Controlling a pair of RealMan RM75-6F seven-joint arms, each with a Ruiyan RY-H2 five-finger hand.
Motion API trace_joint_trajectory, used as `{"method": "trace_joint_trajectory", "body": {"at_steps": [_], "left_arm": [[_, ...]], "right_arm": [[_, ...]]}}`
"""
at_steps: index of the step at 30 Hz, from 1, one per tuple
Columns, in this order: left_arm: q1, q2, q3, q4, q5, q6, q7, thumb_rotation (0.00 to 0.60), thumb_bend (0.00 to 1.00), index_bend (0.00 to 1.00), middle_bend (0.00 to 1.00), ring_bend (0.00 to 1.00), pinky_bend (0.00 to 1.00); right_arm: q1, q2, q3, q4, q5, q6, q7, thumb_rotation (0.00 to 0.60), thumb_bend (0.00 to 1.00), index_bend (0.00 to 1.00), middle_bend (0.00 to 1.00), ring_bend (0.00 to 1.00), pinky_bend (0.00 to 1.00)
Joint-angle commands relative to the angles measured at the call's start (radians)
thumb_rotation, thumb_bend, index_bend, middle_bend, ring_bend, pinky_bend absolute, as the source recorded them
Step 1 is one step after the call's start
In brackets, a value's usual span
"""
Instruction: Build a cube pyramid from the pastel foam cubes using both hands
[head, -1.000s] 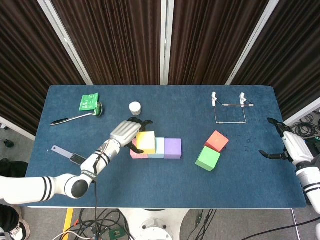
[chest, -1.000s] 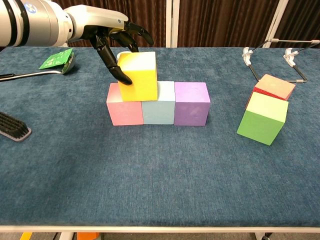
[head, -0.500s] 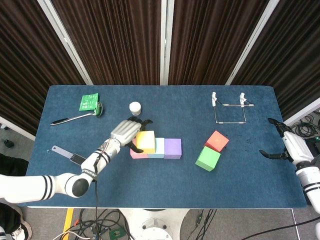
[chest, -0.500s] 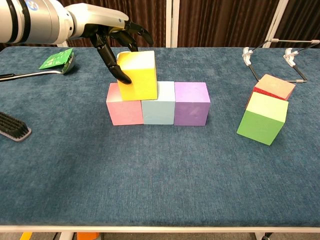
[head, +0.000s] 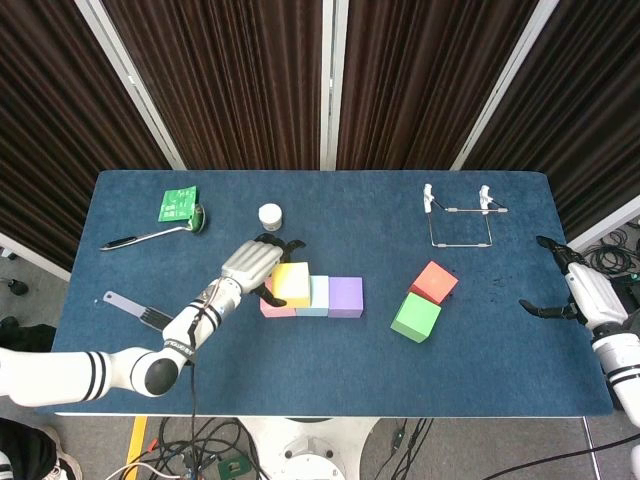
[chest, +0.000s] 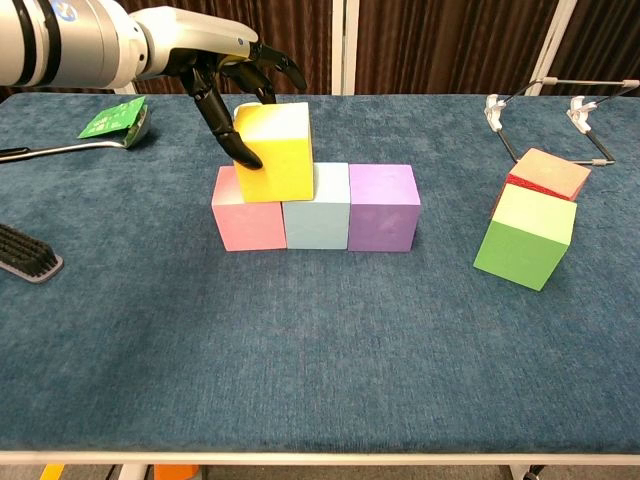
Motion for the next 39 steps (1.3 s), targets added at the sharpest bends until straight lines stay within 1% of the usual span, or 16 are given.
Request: {"method": "trace_joint_trajectory", "body": {"at_steps": [1,6,12,20,28,39], "left_arm": [[0.0,0.0,0.003,0.0,-0.001,-0.004,0.0,0.6,0.26,0.13,0.52,0.14,0.1],[0.0,0.002,0.003,0.001,0.002,-0.014,-0.009,0.6,0.26,0.13,0.45,0.14,0.09],[0.0,-0.002,0.002,0.003,0.004,-0.015,-0.018,0.6,0.25,0.13,0.33,0.14,0.09],[-0.001,0.003,0.001,0.0,0.012,-0.027,-0.03,0.6,0.24,0.12,0.22,0.14,0.09],[-0.006,0.016,0.007,-0.013,0.013,-0.042,-0.034,0.6,0.23,0.12,0.21,0.14,0.09],[-0.002,0.031,0.013,-0.043,0.023,-0.03,-0.039,0.6,0.23,0.12,0.21,0.14,0.09]], "right_arm": [[0.001,0.001,-0.001,-0.001,-0.001,-0.003,0.0,0.6,0.12,0.0,0.06,0.0,0.0],[0.003,0.001,-0.001,-0.001,0.0,-0.007,-0.001,0.6,0.12,0.0,0.06,0.0,0.0],[0.005,0.003,-0.003,-0.001,0.001,-0.015,-0.002,0.6,0.12,0.0,0.06,0.0,0.0],[0.005,0.006,-0.005,0.003,0.001,-0.02,0.004,0.6,0.12,0.0,0.06,0.0,0.0],[0.005,0.008,-0.005,0.001,-0.003,-0.019,0.007,0.6,0.12,0.0,0.06,0.0,0.0],[0.008,0.013,-0.005,-0.007,-0.001,-0.023,0.003,0.6,0.12,0.0,0.06,0.0,0.0]]}}
